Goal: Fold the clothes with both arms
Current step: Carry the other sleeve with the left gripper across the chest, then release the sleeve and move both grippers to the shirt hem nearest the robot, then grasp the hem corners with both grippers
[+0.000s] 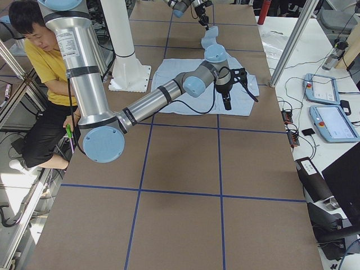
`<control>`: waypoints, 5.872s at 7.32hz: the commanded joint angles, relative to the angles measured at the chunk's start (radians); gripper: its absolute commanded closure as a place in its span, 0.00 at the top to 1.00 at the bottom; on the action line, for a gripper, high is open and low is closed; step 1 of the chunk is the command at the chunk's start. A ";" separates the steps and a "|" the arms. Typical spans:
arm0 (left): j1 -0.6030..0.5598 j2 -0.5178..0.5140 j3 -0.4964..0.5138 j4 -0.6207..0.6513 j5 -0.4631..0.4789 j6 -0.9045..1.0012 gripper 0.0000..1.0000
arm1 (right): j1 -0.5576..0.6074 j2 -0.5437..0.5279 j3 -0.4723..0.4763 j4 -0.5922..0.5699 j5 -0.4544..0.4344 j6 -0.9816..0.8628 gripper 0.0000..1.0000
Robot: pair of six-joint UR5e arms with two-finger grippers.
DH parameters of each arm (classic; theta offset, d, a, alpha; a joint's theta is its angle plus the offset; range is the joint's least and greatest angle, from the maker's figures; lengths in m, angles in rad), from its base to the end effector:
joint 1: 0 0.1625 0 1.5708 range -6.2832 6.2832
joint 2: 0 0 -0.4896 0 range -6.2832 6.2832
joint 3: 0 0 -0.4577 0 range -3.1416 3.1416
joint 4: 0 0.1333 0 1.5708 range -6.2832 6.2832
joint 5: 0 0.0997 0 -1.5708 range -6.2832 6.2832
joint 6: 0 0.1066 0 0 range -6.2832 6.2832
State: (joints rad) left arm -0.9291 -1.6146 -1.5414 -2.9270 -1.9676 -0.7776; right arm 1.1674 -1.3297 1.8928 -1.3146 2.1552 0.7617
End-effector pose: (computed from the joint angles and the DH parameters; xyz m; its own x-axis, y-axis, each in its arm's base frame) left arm 0.2825 -0.5320 0.5669 0.4485 0.4978 -0.7423 0.2745 0.7137 0.6445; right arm -0.1815 -0.6151 0.3815 0.6256 -0.0719 0.7768 -0.2263 0.9362 0.2688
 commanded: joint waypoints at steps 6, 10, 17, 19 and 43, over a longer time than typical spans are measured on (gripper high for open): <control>0.195 -0.735 0.113 0.551 0.121 -0.429 0.00 | 0.000 0.001 0.000 -0.002 -0.001 0.005 1.00; 0.360 -0.899 0.314 0.551 0.320 -0.445 0.18 | 0.000 0.003 -0.001 -0.002 -0.001 0.016 1.00; 0.403 -0.817 0.079 0.840 0.301 -0.347 1.00 | -0.050 0.000 0.052 0.000 -0.035 0.220 1.00; 0.405 -0.621 -0.169 0.916 0.273 -0.292 1.00 | -0.209 -0.073 0.176 -0.002 -0.168 0.377 1.00; 0.808 -0.125 -0.509 1.108 0.515 -0.660 0.00 | -0.862 -0.362 0.439 -0.003 -0.695 0.818 1.00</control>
State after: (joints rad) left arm -0.1168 -1.7503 -2.0255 -1.8195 -1.4527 -1.4386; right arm 0.3058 -1.6926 2.3317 -1.3177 1.4604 1.5800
